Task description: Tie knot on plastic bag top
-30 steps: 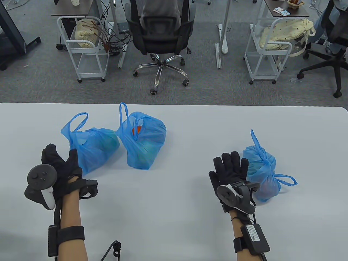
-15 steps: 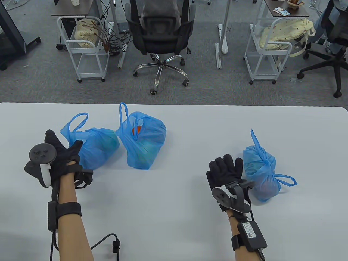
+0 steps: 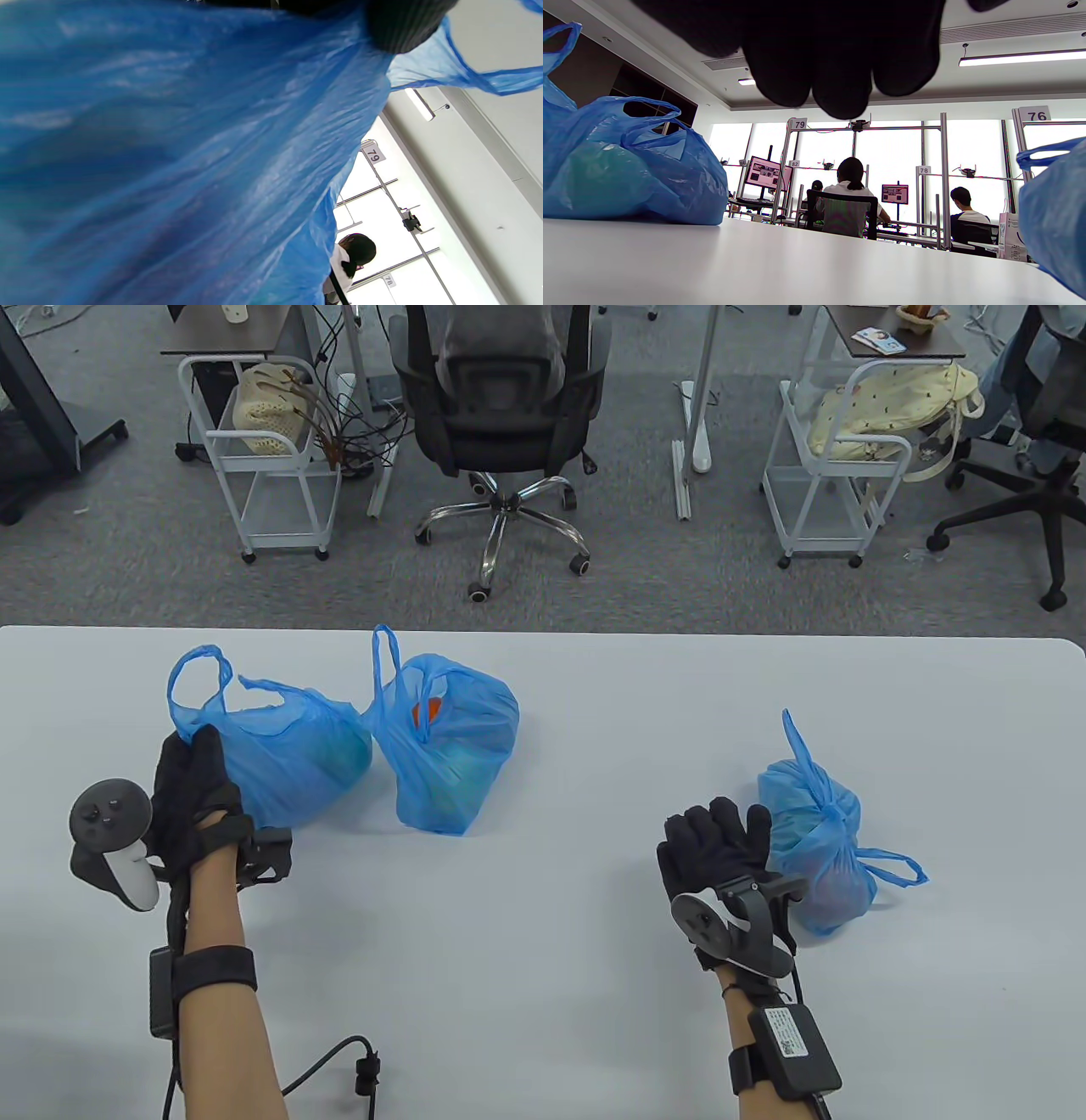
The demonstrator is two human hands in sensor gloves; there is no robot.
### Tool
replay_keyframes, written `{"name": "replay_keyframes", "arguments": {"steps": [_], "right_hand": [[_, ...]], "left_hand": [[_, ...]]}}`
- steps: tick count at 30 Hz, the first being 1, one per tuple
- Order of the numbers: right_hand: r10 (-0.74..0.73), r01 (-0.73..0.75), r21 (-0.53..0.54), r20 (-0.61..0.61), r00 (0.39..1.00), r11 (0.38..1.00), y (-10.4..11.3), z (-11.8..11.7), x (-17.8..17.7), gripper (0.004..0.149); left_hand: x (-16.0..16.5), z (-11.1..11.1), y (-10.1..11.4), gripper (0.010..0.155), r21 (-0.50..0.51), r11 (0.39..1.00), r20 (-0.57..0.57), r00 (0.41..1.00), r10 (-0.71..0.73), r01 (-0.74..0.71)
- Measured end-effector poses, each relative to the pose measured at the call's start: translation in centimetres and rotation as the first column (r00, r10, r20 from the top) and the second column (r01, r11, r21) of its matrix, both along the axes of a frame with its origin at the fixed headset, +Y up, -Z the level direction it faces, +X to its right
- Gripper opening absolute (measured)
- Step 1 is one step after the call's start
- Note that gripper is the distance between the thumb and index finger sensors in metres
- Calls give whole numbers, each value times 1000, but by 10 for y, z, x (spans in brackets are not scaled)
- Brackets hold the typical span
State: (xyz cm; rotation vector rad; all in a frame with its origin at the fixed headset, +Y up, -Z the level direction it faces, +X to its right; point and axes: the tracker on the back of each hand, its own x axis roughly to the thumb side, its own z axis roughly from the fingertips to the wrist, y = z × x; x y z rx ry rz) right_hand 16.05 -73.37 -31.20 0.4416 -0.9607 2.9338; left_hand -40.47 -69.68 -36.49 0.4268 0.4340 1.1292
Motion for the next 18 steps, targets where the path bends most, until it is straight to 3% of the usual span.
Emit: {"name": "replay_keyframes", "arguments": {"steps": [2, 4, 15, 18], "right_hand": [[-1, 1, -1, 1, 1000, 1000, 1, -1, 0, 44], [-11, 11, -3, -3, 1000, 1000, 0, -1, -1, 44], [-18, 18, 1, -23, 1000, 1000, 4, 1, -6, 44], [-45, 45, 5, -27, 999, 999, 6, 2, -7, 44]], "left_hand": [[-1, 6, 7, 34, 32, 999, -30, 999, -12, 13], [-3, 12, 15, 37, 133, 991, -107, 994, 18, -4], [-16, 55, 72, 37, 331, 919, 167, 972, 167, -215], [-11, 66, 92, 37, 367, 905, 189, 970, 151, -213]]}}
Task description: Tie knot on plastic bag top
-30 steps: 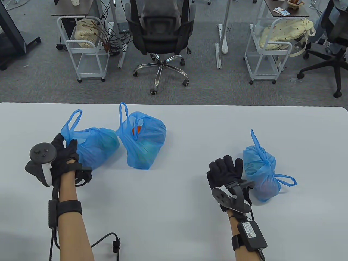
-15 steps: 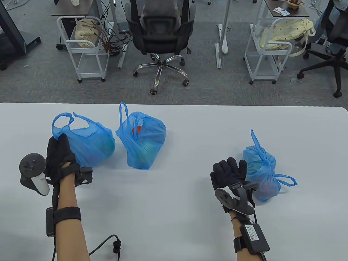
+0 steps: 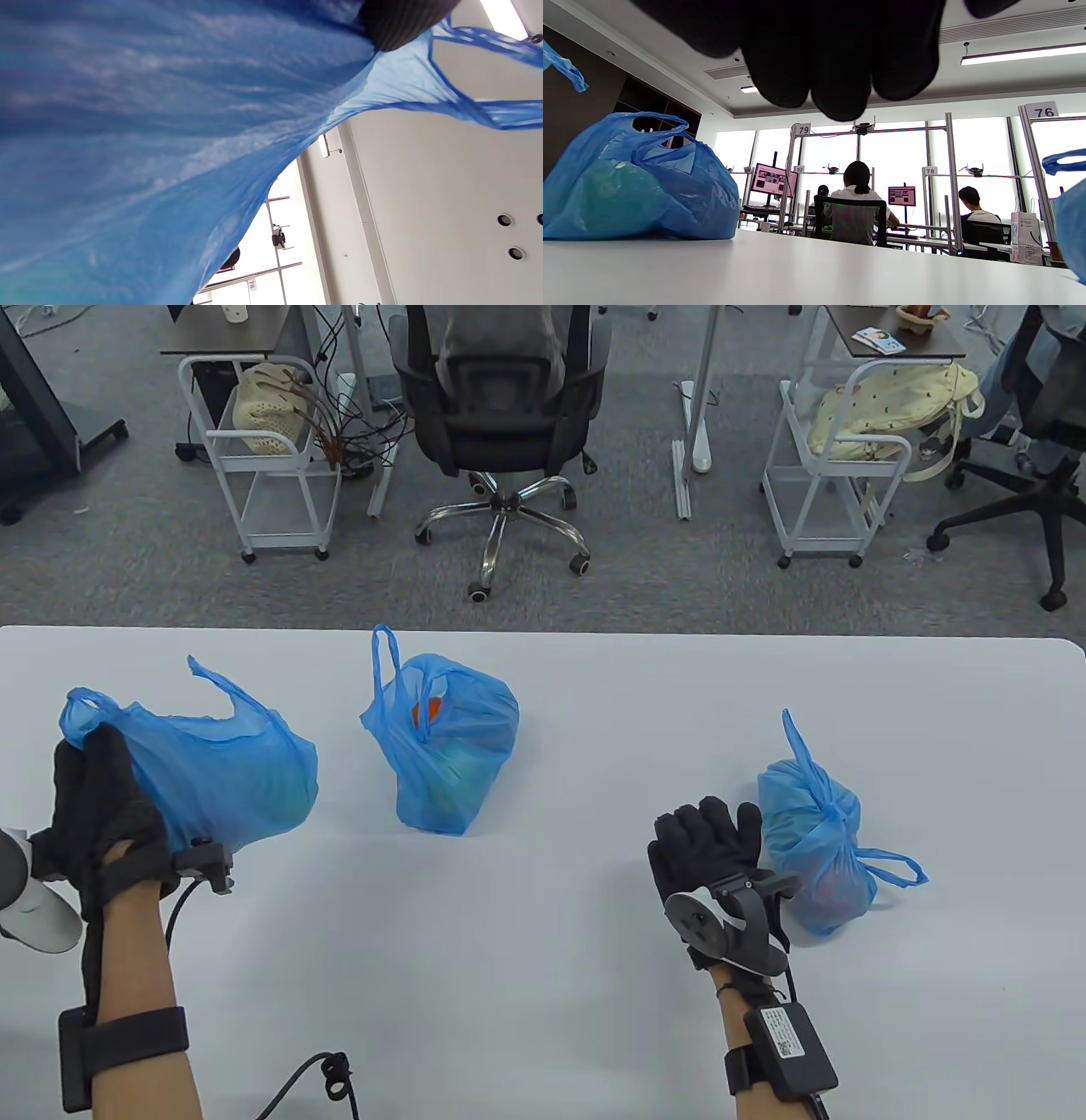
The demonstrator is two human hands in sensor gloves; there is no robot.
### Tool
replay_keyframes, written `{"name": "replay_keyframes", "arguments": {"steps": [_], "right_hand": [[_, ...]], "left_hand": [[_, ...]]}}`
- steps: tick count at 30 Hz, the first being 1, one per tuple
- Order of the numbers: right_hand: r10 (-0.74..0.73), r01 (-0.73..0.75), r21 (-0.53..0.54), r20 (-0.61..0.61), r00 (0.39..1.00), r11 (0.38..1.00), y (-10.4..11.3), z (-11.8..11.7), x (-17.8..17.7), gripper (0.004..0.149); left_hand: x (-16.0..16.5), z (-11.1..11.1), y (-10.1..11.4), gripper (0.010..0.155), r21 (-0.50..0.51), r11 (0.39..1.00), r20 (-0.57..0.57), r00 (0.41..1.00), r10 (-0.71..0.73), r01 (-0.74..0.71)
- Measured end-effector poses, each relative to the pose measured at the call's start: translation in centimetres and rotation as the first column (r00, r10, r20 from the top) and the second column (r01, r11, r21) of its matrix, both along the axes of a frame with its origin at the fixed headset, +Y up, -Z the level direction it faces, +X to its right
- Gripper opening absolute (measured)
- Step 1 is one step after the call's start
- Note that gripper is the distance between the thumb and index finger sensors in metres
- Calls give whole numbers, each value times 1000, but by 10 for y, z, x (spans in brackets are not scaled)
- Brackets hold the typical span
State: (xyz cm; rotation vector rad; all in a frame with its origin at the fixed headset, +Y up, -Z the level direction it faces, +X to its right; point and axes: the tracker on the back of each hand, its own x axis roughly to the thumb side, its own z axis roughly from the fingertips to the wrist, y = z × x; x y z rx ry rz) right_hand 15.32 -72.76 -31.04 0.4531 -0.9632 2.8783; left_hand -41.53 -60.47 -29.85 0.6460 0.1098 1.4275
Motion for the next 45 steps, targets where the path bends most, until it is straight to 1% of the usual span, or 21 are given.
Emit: {"name": "replay_keyframes", "arguments": {"steps": [2, 4, 6, 11, 14, 16, 18, 21, 25, 26, 29, 32, 34, 38, 42, 45], "right_hand": [[-23, 23, 0, -1, 1000, 1000, 1, 1, 0, 44], [-40, 40, 1, -5, 999, 999, 2, 2, 1, 44], [-79, 80, 17, -23, 997, 997, 5, 3, 2, 43], [-212, 214, 23, -41, 976, 977, 10, 4, 4, 43], [-286, 287, 28, -14, 958, 958, 11, 3, 8, 43], [-367, 367, 17, 2, 930, 930, 12, 2, 13, 43], [-460, 460, 3, 16, 888, 888, 12, -1, 20, 43], [-564, 565, -11, 38, 825, 825, 9, -3, 31, 43], [-703, 710, -84, 96, 705, 700, 0, -7, 46, 44], [-745, 751, -102, 99, 660, 652, -3, -8, 50, 44], [-812, 818, -113, 104, 574, 564, -7, -8, 59, 46], [-811, 817, -126, 107, 575, 563, -8, -8, 63, 46], [-812, 817, -149, 107, 574, 558, -8, -8, 63, 46], [-842, 836, -248, 114, 527, 490, -13, -12, 59, 47], [-839, 812, -356, 123, 530, 462, -19, -18, 55, 49], [-836, 788, -451, 147, 528, 419, -24, -21, 53, 51]], "left_hand": [[8, 8, 13, 37, 35, 999, 25, 1000, 1, -1], [19, 14, 26, 37, 65, 998, 73, 997, 6, -11], [31, 19, 37, 38, 81, 997, 100, 995, -11, 3], [70, 23, 53, 38, 104, 995, 191, 981, -30, 10], [98, 21, 54, 37, 95, 995, 260, 964, -55, 31], [119, 20, 53, 38, 93, 995, 282, 957, -72, 47], [144, 18, 49, 37, 90, 995, 310, 947, -78, 53], [171, 15, 42, 38, 76, 995, 365, 927, -81, 57], [208, 15, 14, 38, 17, 1000, 404, 915, -25, 20], [218, 15, 2, 38, -3, 1000, 419, 908, 0, 2], [242, 16, -26, 38, -20, 999, 461, 886, 45, -40], [258, 13, -50, 38, -43, 997, 494, 866, 80, -68], [265, 9, -67, 38, -73, 991, 522, 843, 133, -111], [270, 2, -101, 38, -133, 970, 558, 793, 244, -205], [268, -5, -132, 38, -186, 953, 562, 770, 302, -238], [266, -4, -142, 38, -197, 956, 528, 798, 291, -218]]}}
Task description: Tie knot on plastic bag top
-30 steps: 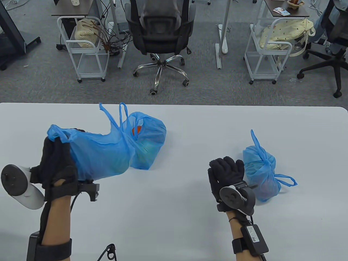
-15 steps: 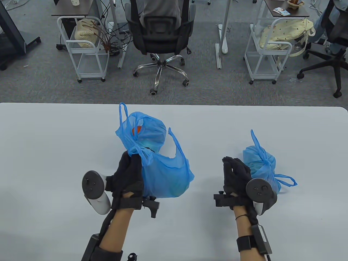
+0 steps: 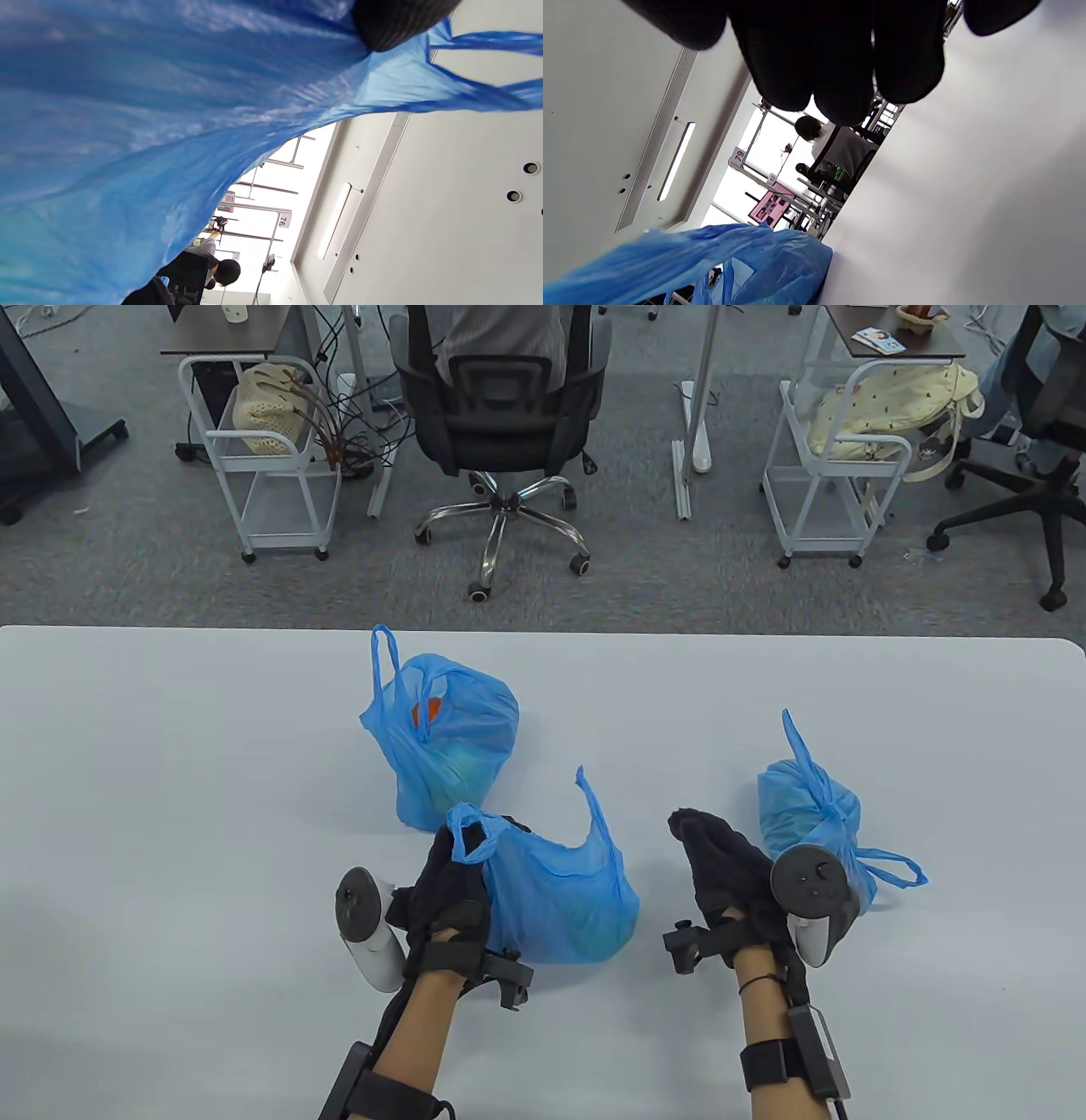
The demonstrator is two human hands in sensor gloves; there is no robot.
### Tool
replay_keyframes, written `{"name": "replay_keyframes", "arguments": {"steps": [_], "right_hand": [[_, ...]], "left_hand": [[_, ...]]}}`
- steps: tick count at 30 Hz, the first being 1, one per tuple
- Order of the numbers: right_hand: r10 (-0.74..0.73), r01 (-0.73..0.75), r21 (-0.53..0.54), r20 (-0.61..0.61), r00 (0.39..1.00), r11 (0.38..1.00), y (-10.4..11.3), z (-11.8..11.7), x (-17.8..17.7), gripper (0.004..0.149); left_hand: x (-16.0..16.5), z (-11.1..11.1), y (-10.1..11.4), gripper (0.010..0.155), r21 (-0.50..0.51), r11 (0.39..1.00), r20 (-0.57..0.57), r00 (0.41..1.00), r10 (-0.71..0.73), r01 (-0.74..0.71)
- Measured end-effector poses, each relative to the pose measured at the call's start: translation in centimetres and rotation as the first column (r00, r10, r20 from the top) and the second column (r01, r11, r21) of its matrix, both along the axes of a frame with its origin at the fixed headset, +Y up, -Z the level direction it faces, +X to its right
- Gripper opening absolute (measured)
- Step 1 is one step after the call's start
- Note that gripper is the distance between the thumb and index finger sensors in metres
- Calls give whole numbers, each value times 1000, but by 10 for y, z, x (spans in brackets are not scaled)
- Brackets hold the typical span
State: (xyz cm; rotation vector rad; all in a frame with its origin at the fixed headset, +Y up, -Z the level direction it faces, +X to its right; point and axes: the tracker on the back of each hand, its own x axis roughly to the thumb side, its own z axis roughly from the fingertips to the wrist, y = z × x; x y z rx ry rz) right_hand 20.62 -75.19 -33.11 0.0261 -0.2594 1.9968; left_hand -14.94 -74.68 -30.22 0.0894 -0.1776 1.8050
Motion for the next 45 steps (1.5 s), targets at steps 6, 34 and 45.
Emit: {"name": "replay_keyframes", "arguments": {"steps": [6, 34, 45], "right_hand": [[-1, -12, -105, -121, 993, 994, -5, -2, -8, 59], [-203, 141, -175, -413, 888, 974, 10, 0, -67, 39], [-322, 320, -79, -432, 842, 944, 21, 6, -73, 33]], "left_hand": [[-2, -1, -1, 39, 5, 999, 37, 998, -49, 48], [-13, -2, -8, 41, -61, 992, 77, 991, -106, 110], [-15, 1, -2, 38, -55, 980, -8, 982, -190, 190]]}}
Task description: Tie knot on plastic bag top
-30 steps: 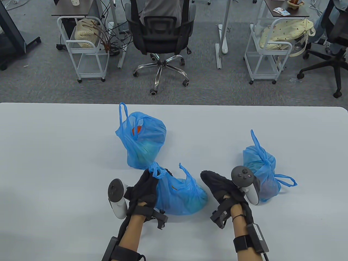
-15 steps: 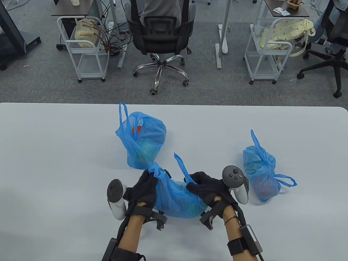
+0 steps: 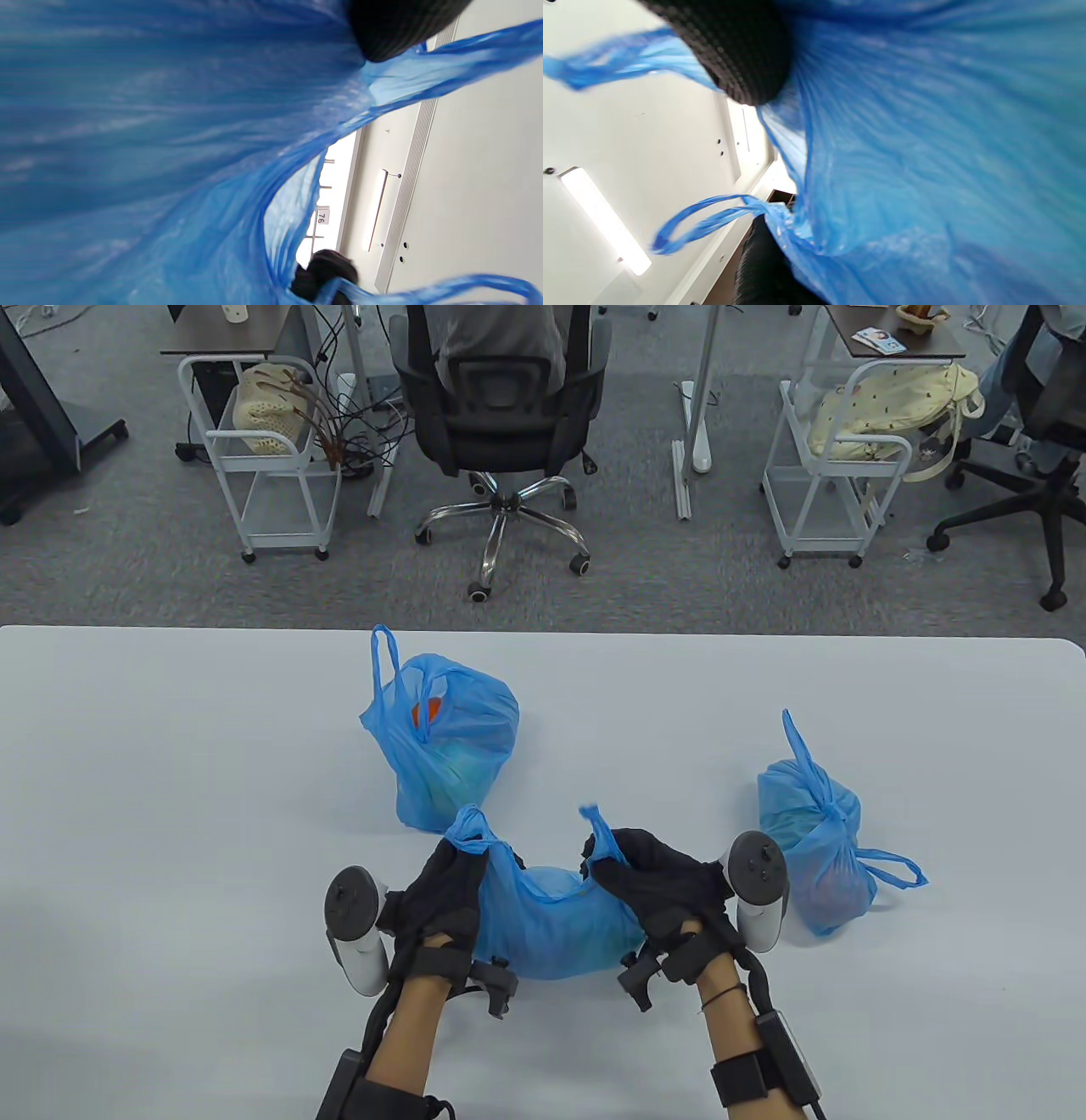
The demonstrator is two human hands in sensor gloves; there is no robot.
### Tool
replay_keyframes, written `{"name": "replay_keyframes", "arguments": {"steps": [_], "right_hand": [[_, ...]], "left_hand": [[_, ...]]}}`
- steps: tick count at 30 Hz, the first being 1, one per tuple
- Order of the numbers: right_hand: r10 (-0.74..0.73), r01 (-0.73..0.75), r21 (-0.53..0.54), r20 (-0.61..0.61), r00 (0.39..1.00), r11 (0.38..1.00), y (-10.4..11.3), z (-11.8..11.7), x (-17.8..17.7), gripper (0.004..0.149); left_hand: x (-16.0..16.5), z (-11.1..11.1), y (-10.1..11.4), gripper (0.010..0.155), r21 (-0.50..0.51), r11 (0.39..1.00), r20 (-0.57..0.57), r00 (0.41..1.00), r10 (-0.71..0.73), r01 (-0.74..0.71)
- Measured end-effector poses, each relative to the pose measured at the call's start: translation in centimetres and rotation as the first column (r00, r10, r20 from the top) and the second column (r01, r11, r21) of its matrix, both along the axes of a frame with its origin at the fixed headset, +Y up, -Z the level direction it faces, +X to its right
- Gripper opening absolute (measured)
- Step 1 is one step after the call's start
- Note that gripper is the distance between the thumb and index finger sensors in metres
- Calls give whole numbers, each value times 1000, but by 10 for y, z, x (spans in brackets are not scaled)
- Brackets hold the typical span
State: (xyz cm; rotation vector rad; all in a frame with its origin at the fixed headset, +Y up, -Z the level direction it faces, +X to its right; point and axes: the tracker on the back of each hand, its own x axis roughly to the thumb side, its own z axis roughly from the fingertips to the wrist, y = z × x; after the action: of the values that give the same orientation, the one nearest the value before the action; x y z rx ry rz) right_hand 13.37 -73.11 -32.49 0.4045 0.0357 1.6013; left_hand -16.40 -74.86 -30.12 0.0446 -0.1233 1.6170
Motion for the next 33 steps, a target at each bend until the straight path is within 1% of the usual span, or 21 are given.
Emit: {"name": "replay_keyframes", "arguments": {"steps": [3, 5, 6, 7, 10, 12, 14, 16, 17, 18, 20, 22, 23, 24, 25, 27, 28, 29, 31, 33], "right_hand": [[21, -18, 34, -80, 997, 999, 7, 2, -7, 33], [105, -95, 75, -135, 985, 993, 11, 6, -13, 33], [146, -133, 99, -143, 979, 986, 12, 8, -16, 32], [171, -154, 117, -149, 974, 981, 14, 9, -20, 32], [201, -179, 136, -167, 965, 974, 17, 12, -32, 32], [208, -189, 152, -124, 970, 970, 18, 16, -36, 32], [189, -183, 186, -19, 982, 965, 19, 17, -35, 32], [173, -171, 183, 6, 985, 968, 19, 18, -33, 32], [164, -166, 185, 27, 986, 969, 19, 17, -31, 32], [144, -151, 192, 54, 988, 970, 19, 16, -28, 32], [121, -131, 183, 65, 991, 974, 18, 16, -24, 32], [116, -127, 178, 72, 991, 976, 17, 15, -23, 32], [118, -129, 180, 73, 990, 975, 17, 15, -23, 32], [118, -130, 179, 74, 990, 975, 17, 15, -22, 32], [119, -131, 181, 77, 990, 975, 17, 14, -22, 31], [119, -133, 182, 82, 989, 974, 18, 15, -21, 31], [119, -133, 182, 82, 989, 974, 18, 15, -20, 32], [124, -137, 179, 82, 989, 974, 18, 15, -20, 32], [125, -140, 179, 93, 988, 974, 18, 14, -19, 32], [119, -134, 174, 94, 988, 976, 18, 15, -18, 32]], "left_hand": [[-1, 2, 5, 38, 29, 996, -68, 994, -80, 82], [1, 4, 9, 38, 58, 985, -100, 982, -158, 165], [3, 4, 12, 38, 75, 974, -100, 973, -208, 216], [5, 5, 15, 38, 90, 959, -96, 961, -261, 270], [17, 9, 23, 38, 160, 881, -112, 895, -431, 444], [26, 11, 26, 38, 197, 839, -95, 861, -499, 507], [32, 12, 28, 38, 210, 815, -61, 839, -541, 540], [31, 10, 26, 38, 203, 831, -45, 852, -521, 518], [30, 10, 24, 30, 202, 844, -25, 864, -502, 497], [29, 9, 22, 33, 169, 877, 16, 888, -459, 450], [27, 8, 21, 38, 142, 912, 73, 914, -398, 386], [25, 7, 20, 47, 142, 925, 93, 926, -367, 352], [24, 5, 19, 54, 155, 935, 142, 929, -341, 319], [24, 4, 17, 63, 161, 943, 189, 929, -319, 292], [25, 3, 15, 72, 149, 961, 278, 922, -269, 235], [28, 2, 14, 86, 96, 982, 429, 884, -186, 160], [29, 2, 14, 91, 81, 985, 460, 870, -175, 155], [31, 2, 14, 93, 82, 983, 469, 864, -185, 166], [31, 2, 15, 95, 108, 975, 449, 865, -224, 196], [29, 2, 14, 95, 86, 985, 460, 871, -174, 152]]}}
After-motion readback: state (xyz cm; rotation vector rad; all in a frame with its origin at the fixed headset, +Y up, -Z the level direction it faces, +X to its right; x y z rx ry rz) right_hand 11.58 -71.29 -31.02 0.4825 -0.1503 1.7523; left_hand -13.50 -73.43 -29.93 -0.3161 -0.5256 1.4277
